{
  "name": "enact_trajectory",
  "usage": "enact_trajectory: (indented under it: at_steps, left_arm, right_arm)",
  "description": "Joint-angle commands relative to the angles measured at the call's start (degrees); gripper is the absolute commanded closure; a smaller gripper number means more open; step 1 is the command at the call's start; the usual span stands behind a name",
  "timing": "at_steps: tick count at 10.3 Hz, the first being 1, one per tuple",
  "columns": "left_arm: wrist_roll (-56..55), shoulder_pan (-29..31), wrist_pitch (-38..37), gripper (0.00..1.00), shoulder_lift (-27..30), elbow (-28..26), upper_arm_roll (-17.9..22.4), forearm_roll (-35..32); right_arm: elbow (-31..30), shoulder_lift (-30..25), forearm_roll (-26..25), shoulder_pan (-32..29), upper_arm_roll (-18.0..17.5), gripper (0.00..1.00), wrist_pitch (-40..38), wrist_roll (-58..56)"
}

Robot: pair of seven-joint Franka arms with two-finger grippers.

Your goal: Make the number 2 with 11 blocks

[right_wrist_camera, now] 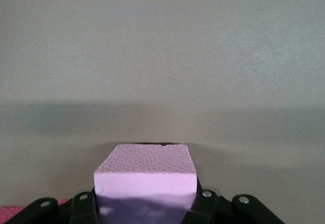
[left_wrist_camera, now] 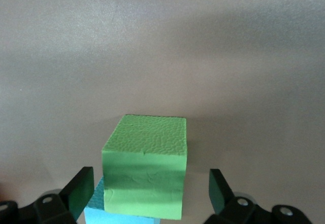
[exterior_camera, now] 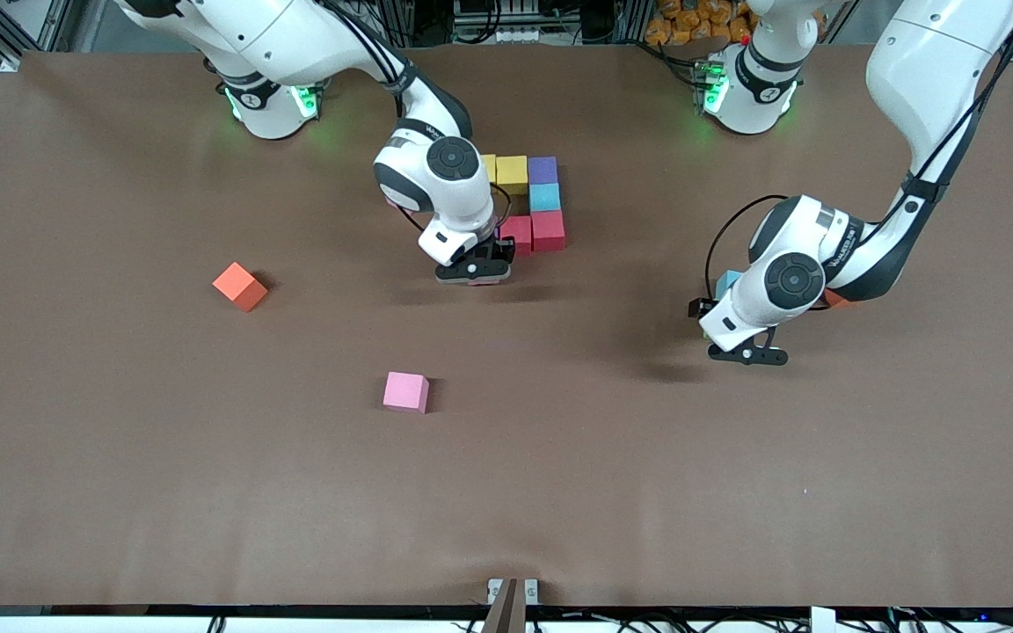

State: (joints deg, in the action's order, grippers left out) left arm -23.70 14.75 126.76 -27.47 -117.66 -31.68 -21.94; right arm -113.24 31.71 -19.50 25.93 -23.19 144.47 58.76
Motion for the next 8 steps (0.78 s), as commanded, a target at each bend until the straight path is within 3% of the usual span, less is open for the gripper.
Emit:
enact_trajectory:
  at_steps: [1,6,8]
  left_arm:
    - [0.6,-0.2,0.9,0.0,-0.1,-0.7,0.3,-2.5]
    - [1.8,-0.2,1.4,0.0,-0.7,-0.6,0.4,-3.2]
    - [1.8,-0.2,1.4,0.08,-0.7,-0.6,0.5,-3.2]
  right_arm:
    - [-1.6,-1.5,-1.1,0.1,-0.2,0.56,0.5,2.1]
    - [-1.9,-0.9,-2.6,0.4,-0.2,0.56,0.7,3.3]
    - [-1.9,-0.6,-3.4,0.4,-0.2,0.56,0.8,4.2]
